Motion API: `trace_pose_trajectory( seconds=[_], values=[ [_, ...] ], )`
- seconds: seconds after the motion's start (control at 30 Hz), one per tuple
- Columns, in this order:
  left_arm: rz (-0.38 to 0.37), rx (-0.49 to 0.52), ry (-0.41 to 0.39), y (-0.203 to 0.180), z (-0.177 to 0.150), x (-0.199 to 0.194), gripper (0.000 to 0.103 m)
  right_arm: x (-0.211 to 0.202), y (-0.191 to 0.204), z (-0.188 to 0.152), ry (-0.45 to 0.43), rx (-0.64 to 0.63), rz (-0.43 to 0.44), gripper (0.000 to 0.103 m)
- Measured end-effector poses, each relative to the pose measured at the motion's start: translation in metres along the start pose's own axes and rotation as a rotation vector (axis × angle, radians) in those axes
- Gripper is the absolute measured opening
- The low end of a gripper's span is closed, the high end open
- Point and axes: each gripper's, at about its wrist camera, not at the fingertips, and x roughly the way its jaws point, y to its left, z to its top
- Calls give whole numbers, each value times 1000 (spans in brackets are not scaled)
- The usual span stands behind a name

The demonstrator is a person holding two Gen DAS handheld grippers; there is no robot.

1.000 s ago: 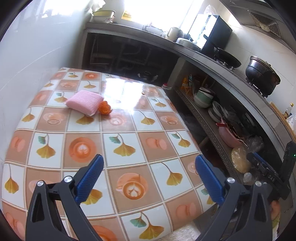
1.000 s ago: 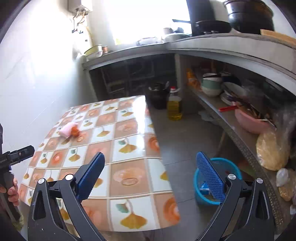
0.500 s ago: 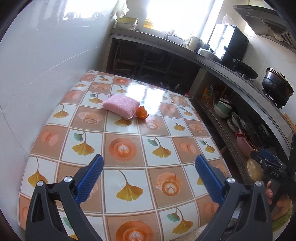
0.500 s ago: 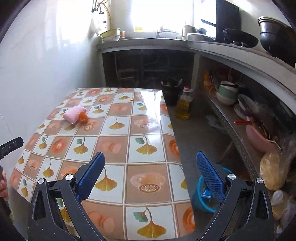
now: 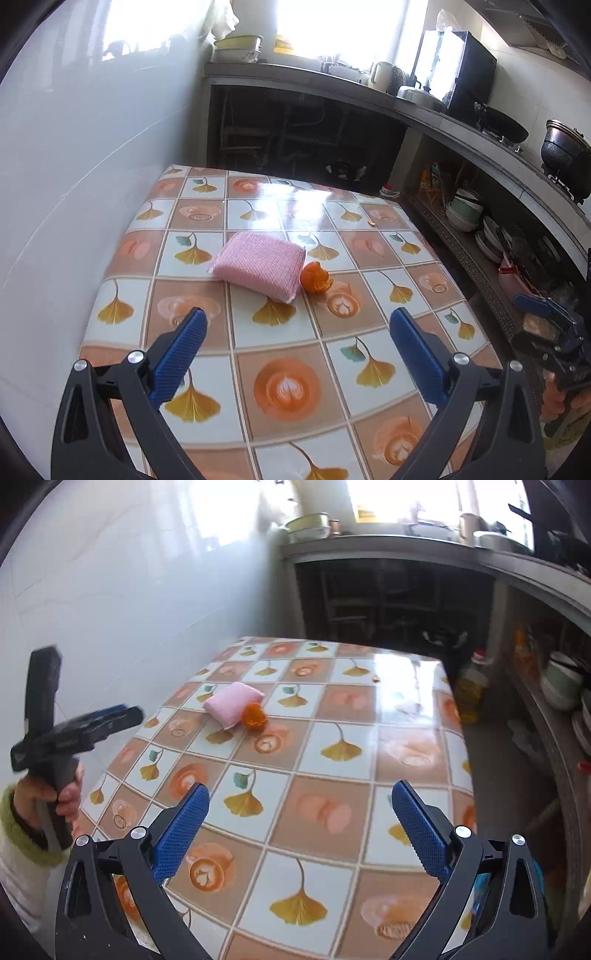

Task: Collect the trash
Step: 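Return both tools toward the table toward the pink sponge and orange peel, then grasp the orange peel with the right gripper while the left gripper grasps the pink sponge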

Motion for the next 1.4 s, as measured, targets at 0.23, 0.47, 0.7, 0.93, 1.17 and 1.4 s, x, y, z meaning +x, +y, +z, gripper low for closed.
trace_pose_trajectory(
  seconds=[0.23, 0.47, 0.7, 0.93, 1.17, 1.4],
  values=[
    [60, -64, 118, 50, 46, 87, 97, 95, 16, 42, 112, -82, 117, 86],
    [53, -96, 141, 68, 54, 120, 97, 178, 33, 69, 220, -138, 195, 76],
    [25, -114, 156, 74, 54, 135, 97, 221, 53, 71, 266, -257, 180, 67],
    [0, -142, 162, 79, 51, 138, 97, 223, 49, 72, 249, -255, 183, 35],
    [-39, -155, 153, 74, 50, 138, 97, 212, 30, 74, 255, -144, 214, 17],
    [25, 38, 197, 37, 44, 157, 97, 184, 10, 56, 263, -92, 177, 14]
  ],
)
